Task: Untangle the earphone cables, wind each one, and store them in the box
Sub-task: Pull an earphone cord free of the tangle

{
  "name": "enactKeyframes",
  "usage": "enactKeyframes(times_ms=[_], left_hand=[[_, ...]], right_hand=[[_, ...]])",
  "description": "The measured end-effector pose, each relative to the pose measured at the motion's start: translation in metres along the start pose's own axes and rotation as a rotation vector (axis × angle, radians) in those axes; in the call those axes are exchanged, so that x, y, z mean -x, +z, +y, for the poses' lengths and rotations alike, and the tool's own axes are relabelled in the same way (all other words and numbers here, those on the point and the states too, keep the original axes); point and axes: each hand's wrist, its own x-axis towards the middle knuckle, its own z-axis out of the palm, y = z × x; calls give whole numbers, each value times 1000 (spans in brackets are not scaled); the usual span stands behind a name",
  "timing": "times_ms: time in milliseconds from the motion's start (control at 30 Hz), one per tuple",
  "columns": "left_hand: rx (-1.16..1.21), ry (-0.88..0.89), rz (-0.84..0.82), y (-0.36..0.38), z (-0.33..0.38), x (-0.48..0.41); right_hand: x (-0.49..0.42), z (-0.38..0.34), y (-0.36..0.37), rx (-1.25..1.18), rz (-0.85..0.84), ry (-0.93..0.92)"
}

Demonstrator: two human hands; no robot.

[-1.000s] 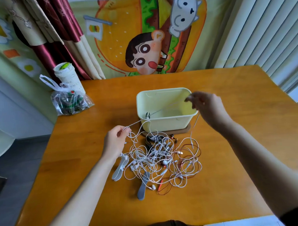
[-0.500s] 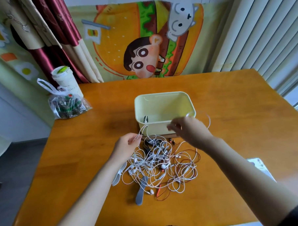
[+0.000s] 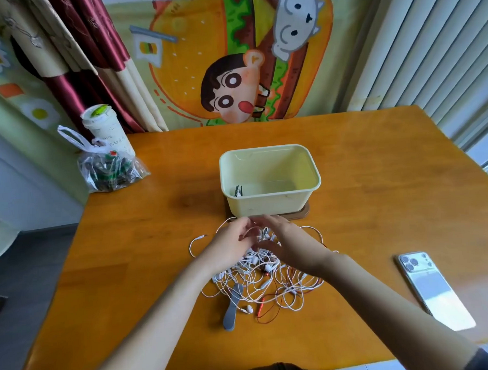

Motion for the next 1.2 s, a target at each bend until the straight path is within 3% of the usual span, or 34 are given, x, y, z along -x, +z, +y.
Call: enactKeyframes(times_ms=[133, 433, 633, 867, 1200], left_hand=[[-19, -23, -1, -6, -6, 3], [-199, -113, -35, -3, -34, 5], [-212, -70, -15, 1, -40, 4], [-201, 22, -18, 17, -34, 9], [-299, 48, 189, 12, -69, 18]], right_hand=[[-3, 5, -2, -28, -74, 29], [4, 25, -6, 34, -55, 225], [5, 34, 3, 256, -243, 267], [-2, -1, 20, -111, -296, 163], [-8, 9, 39, 3, -291, 216]])
